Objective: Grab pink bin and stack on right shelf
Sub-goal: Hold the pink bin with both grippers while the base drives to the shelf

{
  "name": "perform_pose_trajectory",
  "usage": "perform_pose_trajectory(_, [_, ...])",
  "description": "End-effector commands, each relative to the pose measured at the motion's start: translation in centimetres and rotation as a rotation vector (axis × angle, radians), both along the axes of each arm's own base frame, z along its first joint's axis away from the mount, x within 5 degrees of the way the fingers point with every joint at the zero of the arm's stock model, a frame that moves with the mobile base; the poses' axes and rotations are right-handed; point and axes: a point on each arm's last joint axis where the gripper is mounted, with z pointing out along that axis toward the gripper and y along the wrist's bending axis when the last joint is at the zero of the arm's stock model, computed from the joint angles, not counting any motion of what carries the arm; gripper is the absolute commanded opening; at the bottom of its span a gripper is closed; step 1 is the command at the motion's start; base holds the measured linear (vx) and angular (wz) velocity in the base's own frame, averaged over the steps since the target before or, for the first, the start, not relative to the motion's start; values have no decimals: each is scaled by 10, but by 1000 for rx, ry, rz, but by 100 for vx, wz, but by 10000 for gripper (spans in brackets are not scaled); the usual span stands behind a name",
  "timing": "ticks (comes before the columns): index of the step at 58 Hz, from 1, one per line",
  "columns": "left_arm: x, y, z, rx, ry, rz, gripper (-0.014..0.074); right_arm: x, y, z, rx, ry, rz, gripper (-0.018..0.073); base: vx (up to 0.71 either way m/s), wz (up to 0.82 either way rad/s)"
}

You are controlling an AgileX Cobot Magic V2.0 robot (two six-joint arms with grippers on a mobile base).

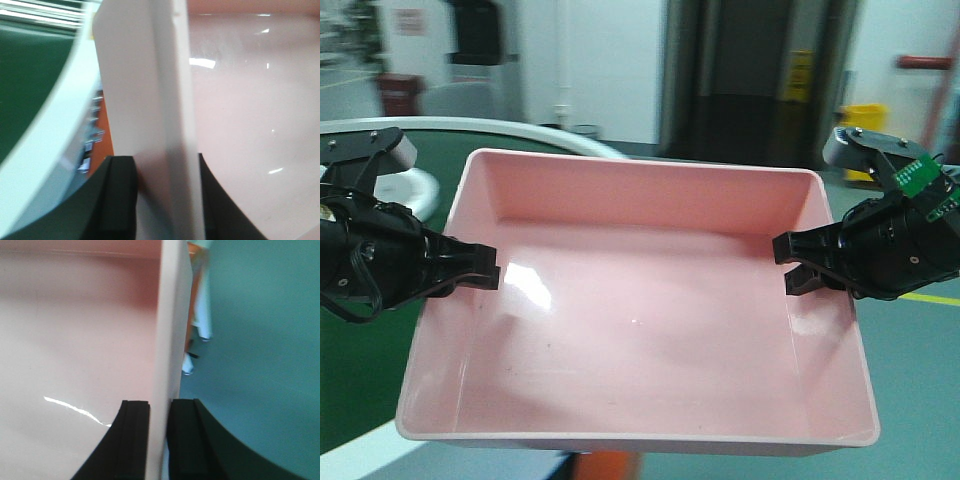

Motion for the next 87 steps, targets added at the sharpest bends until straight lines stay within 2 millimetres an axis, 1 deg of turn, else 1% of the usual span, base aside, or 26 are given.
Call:
perform_pose_trajectory(1, [-14, -5, 30, -117, -99, -21, -8, -6, 1, 29, 62, -148, -9, -8, -4, -98])
perform_pose_trajectory(22, [-14, -5, 30, -117, -99, -21, -8, -7, 1, 28, 61, -137, -5, -8, 6, -91])
perform_pose_trajectory(43, [-14, -5, 30, -116, -99, -21, -8, -9, 1, 28, 58, -120, 1, -8, 24, -61])
perform_pose_trajectory(61, [-14, -5, 30, -116, -99, -21, -8, -9, 1, 28, 58, -119, 2, -8, 34, -26])
perform_pose_trajectory(87, [-14, -5, 30, -116, -99, -21, -8, -9, 1, 28, 58, -118, 2, -8, 42, -1])
